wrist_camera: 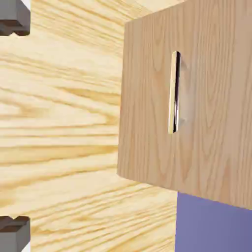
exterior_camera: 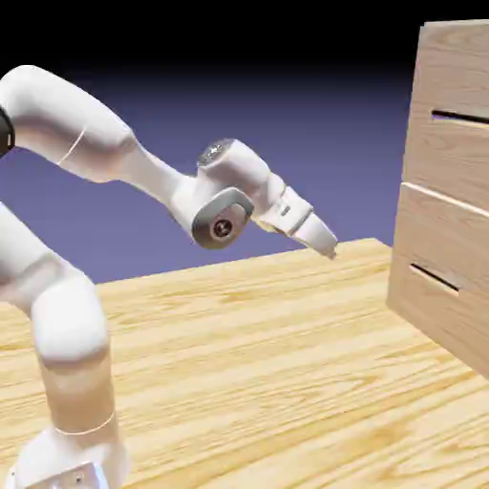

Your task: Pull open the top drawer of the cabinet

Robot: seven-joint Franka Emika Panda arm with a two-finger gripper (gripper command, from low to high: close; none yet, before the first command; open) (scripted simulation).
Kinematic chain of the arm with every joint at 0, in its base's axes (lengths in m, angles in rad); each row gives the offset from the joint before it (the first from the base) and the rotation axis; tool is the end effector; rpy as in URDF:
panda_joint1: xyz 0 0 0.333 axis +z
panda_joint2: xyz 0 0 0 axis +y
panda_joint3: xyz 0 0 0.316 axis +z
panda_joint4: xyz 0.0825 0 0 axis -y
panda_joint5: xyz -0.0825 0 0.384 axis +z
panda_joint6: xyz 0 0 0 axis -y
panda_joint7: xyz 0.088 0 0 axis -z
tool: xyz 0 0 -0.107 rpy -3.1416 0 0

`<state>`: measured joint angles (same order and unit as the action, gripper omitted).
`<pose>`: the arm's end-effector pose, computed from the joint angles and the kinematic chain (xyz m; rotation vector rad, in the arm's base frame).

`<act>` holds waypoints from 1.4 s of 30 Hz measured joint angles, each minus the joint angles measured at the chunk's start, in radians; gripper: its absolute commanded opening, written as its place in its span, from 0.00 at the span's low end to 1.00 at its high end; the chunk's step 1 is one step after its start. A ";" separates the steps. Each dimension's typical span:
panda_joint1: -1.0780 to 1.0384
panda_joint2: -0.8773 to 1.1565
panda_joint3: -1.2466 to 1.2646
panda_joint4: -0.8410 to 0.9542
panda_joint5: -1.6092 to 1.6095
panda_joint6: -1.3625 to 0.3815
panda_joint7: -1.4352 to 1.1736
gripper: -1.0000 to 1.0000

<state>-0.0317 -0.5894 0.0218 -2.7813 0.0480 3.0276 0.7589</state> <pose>0.3915 -0.0072 0.4786 -2.4069 1.0352 -1.0764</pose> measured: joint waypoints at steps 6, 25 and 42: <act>-0.217 -0.097 0.108 0.143 0.239 -0.047 0.089 1.00; -0.906 -0.402 0.452 0.595 0.996 -0.195 0.372 1.00; -1.522 -0.676 0.759 1.000 1.673 -0.328 0.624 1.00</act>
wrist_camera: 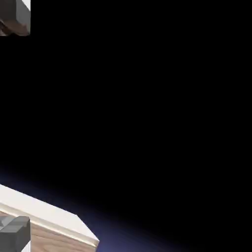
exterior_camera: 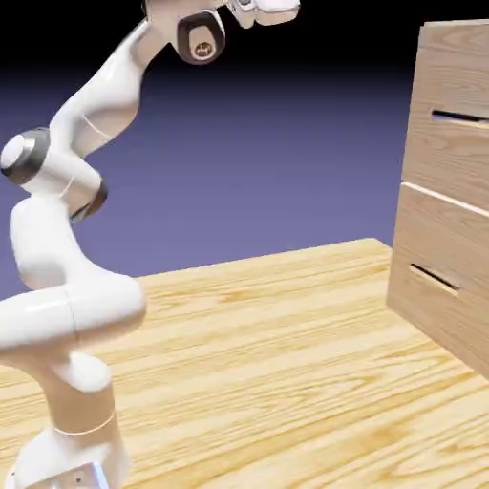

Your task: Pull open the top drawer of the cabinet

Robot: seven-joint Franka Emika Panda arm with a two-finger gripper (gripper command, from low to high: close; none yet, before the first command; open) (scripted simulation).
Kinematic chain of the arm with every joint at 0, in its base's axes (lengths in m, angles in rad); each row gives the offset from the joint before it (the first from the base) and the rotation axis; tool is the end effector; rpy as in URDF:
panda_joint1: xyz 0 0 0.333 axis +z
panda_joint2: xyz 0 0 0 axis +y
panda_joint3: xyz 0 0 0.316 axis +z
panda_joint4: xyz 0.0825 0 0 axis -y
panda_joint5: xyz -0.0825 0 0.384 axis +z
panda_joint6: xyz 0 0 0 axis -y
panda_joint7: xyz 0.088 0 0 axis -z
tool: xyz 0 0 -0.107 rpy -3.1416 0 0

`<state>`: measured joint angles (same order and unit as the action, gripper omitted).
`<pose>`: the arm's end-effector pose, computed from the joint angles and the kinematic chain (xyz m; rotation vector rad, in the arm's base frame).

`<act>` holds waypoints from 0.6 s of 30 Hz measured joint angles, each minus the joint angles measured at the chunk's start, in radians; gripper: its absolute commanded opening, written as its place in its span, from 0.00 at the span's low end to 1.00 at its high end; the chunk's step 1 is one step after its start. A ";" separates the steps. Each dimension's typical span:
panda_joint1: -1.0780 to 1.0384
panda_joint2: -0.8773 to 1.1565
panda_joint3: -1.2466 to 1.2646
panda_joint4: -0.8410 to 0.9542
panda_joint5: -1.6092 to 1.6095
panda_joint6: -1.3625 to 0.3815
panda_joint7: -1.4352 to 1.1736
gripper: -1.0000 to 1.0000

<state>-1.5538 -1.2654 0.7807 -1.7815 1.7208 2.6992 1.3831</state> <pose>0.4002 0.1406 0.8509 -0.6316 1.2228 -1.1814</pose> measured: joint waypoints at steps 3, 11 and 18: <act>-0.109 -0.048 0.054 0.071 0.119 -0.023 0.045 1.00; -0.399 -0.177 0.199 0.262 0.438 -0.086 0.163 1.00; -0.652 -0.290 0.325 0.428 0.717 -0.141 0.267 1.00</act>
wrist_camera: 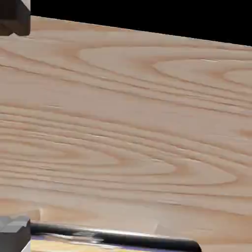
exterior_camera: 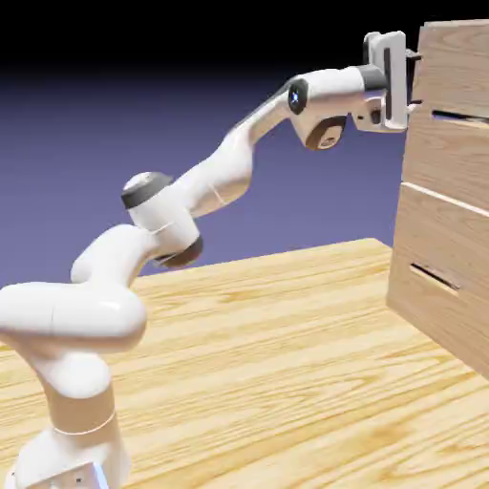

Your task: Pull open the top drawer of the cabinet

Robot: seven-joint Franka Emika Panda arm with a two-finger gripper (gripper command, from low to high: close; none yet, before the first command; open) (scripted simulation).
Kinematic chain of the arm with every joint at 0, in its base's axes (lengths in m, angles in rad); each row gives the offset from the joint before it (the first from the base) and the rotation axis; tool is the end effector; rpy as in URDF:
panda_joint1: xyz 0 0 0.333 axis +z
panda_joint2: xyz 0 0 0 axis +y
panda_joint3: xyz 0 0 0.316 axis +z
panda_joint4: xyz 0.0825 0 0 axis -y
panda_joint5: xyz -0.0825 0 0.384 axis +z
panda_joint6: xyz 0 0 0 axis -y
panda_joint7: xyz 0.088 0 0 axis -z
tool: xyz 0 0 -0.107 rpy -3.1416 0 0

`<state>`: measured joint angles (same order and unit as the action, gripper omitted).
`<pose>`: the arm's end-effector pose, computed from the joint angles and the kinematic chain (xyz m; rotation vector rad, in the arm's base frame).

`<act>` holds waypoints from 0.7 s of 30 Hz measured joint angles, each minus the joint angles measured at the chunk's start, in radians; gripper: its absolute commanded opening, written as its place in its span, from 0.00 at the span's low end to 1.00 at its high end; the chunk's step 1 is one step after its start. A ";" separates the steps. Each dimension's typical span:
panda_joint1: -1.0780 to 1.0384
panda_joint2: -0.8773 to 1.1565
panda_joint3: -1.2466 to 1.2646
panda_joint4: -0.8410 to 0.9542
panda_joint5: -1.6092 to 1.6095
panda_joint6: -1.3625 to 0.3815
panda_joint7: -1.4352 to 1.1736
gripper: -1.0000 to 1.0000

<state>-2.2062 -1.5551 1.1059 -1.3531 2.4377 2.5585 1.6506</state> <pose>0.7047 0.0944 0.6077 -0.6247 1.4635 -0.6408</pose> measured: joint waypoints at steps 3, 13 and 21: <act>-0.048 -0.008 0.010 0.053 0.021 0.005 0.028 1.00; -0.247 0.017 -0.014 0.363 -0.039 0.099 0.181 0.00; -0.092 -0.016 -0.007 0.109 0.022 0.017 0.063 0.00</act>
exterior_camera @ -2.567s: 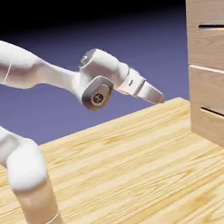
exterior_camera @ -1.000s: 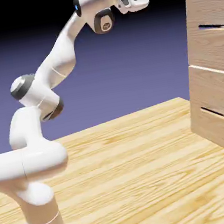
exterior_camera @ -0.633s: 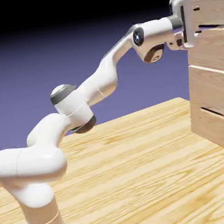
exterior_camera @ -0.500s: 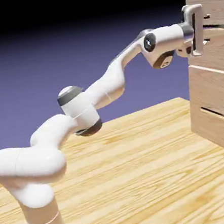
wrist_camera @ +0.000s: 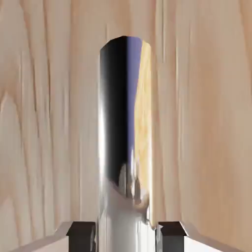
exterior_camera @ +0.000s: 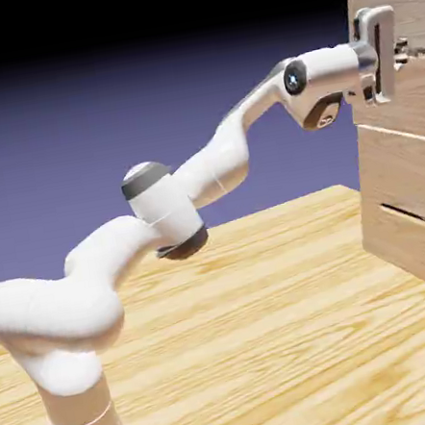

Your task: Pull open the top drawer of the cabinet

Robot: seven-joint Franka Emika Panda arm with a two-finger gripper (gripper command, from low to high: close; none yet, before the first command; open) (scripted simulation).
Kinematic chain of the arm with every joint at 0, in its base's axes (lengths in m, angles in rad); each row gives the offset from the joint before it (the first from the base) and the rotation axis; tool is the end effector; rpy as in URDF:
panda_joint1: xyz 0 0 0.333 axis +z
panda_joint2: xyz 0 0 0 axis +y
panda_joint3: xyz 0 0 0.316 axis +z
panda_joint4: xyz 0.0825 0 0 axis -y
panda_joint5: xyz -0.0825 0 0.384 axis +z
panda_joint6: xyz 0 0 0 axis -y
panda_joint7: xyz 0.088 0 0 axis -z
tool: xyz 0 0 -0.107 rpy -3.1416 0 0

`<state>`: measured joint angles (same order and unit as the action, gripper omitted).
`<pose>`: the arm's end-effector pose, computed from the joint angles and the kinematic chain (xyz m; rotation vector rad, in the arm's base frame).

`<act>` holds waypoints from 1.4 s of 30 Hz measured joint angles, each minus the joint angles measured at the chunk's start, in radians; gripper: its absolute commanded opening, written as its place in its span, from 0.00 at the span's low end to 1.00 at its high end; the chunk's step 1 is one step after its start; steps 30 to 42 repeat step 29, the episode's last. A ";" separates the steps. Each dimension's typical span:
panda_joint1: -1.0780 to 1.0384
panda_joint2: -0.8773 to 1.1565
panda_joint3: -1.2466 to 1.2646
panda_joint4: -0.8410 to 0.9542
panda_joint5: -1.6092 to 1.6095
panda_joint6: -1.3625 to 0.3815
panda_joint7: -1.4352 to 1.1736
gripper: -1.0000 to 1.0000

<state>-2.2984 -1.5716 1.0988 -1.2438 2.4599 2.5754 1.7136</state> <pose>0.7303 0.0853 0.5939 -0.6142 1.4810 -0.6138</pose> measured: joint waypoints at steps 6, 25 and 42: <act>0.134 -0.029 -0.002 -0.217 0.030 -0.074 -0.076 0.00; 0.598 -0.131 -0.062 -0.906 -0.017 -0.295 -0.221 0.00; 0.647 -0.144 -0.075 -0.970 -0.040 -0.312 -0.225 1.00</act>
